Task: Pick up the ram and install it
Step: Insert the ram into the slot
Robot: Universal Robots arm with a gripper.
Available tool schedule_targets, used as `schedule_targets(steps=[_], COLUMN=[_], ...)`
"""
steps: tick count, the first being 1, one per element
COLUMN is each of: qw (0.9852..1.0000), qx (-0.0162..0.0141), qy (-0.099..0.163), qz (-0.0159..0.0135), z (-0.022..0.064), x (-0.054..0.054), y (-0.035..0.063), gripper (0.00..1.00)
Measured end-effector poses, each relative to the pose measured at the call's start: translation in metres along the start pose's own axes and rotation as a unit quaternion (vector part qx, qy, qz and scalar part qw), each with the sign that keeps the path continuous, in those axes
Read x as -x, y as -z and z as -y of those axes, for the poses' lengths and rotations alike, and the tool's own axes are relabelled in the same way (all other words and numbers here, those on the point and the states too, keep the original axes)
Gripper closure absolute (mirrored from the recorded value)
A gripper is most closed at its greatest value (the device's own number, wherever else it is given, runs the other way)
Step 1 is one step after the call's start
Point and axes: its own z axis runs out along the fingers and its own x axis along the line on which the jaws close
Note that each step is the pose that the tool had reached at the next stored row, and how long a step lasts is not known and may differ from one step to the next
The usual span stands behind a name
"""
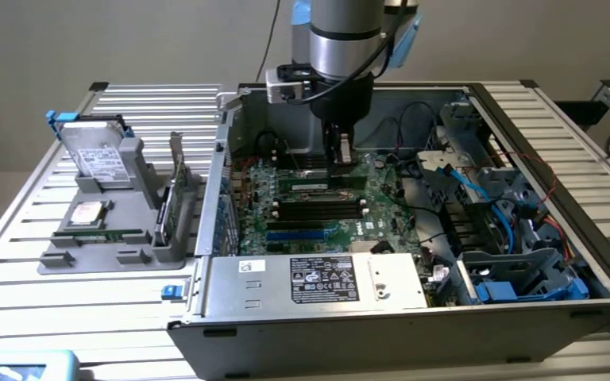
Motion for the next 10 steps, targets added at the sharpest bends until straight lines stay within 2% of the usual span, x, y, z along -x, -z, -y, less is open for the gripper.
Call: schedule_targets(steps=[10], qw=[1.0], qx=[0.0], qy=[0.0], qz=[0.0], z=[0.0004], x=[0.0005], y=[-0.0113], gripper=[0.87])
